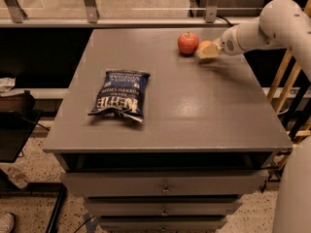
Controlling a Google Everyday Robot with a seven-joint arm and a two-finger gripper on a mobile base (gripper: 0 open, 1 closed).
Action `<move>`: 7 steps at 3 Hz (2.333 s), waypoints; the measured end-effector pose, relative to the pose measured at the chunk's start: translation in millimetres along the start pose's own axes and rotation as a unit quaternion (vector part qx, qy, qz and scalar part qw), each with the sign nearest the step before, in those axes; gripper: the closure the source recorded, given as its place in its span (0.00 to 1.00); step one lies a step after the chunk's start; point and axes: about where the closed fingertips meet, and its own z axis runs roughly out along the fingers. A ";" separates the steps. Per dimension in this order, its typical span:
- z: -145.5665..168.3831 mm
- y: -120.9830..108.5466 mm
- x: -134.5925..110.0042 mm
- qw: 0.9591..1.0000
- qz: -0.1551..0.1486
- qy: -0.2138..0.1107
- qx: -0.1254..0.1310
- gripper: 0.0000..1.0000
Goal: Move orange near apple
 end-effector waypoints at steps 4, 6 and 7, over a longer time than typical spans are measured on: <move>12.0 7.1 2.7 1.000 0.000 0.004 -0.009 0.13; 14.9 8.9 3.4 1.000 0.000 0.005 -0.011 0.00; 2.2 8.6 1.2 1.000 -0.003 -0.009 0.001 0.00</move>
Offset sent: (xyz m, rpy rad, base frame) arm 0.0002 0.0020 -0.0019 0.0001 0.0024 0.0029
